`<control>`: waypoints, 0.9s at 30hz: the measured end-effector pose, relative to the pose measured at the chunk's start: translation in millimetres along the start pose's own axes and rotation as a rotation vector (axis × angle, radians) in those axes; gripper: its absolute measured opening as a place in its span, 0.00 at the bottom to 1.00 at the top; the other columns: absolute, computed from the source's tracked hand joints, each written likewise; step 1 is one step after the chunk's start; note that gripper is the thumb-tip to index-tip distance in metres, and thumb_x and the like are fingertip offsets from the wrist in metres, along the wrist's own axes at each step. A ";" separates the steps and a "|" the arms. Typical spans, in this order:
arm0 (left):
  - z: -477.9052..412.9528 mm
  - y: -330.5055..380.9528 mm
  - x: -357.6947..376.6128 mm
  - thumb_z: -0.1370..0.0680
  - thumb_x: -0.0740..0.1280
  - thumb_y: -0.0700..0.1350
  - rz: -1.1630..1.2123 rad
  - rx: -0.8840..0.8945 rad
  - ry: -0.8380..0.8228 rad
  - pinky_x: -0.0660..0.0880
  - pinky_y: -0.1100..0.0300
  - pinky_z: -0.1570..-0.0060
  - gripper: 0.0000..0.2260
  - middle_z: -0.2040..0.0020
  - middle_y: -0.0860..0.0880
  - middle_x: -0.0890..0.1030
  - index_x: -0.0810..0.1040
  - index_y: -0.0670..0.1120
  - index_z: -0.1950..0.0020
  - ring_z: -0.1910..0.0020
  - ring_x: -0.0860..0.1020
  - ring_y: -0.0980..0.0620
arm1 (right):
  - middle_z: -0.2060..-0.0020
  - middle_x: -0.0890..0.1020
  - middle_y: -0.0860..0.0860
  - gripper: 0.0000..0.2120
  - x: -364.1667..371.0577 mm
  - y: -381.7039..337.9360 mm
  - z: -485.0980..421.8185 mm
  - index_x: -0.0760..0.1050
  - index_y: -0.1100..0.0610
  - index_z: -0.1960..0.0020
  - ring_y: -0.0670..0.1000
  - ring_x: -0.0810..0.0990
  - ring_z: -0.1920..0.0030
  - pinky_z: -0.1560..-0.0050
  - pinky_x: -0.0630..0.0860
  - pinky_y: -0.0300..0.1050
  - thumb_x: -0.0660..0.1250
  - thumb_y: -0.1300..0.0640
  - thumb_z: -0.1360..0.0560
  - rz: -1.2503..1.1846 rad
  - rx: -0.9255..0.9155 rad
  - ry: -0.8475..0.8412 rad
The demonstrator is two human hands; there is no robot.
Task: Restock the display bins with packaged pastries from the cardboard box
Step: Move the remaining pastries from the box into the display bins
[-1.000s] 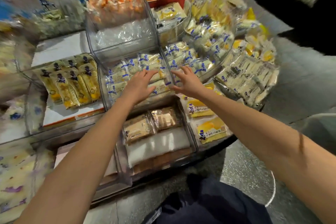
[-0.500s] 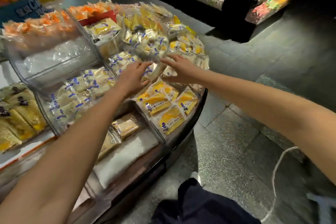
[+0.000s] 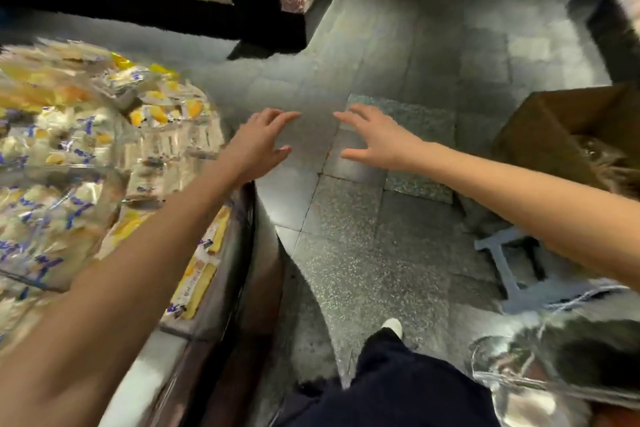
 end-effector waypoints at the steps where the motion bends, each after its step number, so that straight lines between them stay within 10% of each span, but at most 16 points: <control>1: -21.2 18.1 8.8 0.23 0.70 0.43 0.001 0.044 -0.008 0.69 0.45 0.36 0.28 0.33 0.38 0.71 0.65 0.45 0.24 0.35 0.70 0.37 | 0.23 0.58 0.59 0.36 -2.6 25.2 11.6 0.55 0.52 0.21 0.57 0.55 0.23 0.25 0.56 0.52 0.66 0.44 0.22 -0.015 0.044 0.004; 14: -262.8 304.6 118.9 0.21 0.67 0.44 0.141 0.636 -0.118 0.69 0.46 0.35 0.24 0.32 0.41 0.71 0.68 0.46 0.26 0.33 0.69 0.39 | 0.23 0.59 0.55 0.36 -58.8 315.9 207.2 0.53 0.50 0.21 0.55 0.56 0.23 0.25 0.59 0.56 0.64 0.41 0.23 -0.139 0.570 0.152; 27: -364.2 507.7 203.2 0.21 0.67 0.45 0.164 1.135 -0.270 0.72 0.44 0.39 0.24 0.33 0.42 0.71 0.67 0.47 0.26 0.36 0.71 0.40 | 0.23 0.60 0.53 0.35 -72.0 447.0 303.1 0.53 0.50 0.21 0.55 0.58 0.24 0.26 0.60 0.54 0.64 0.41 0.22 -0.158 0.905 0.242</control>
Point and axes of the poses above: each hand's wrist, its own z-axis away from the middle knuckle, its own x-axis out of the palm, y = z × x, the point moved 6 cm from there along -z, towards the middle knuckle
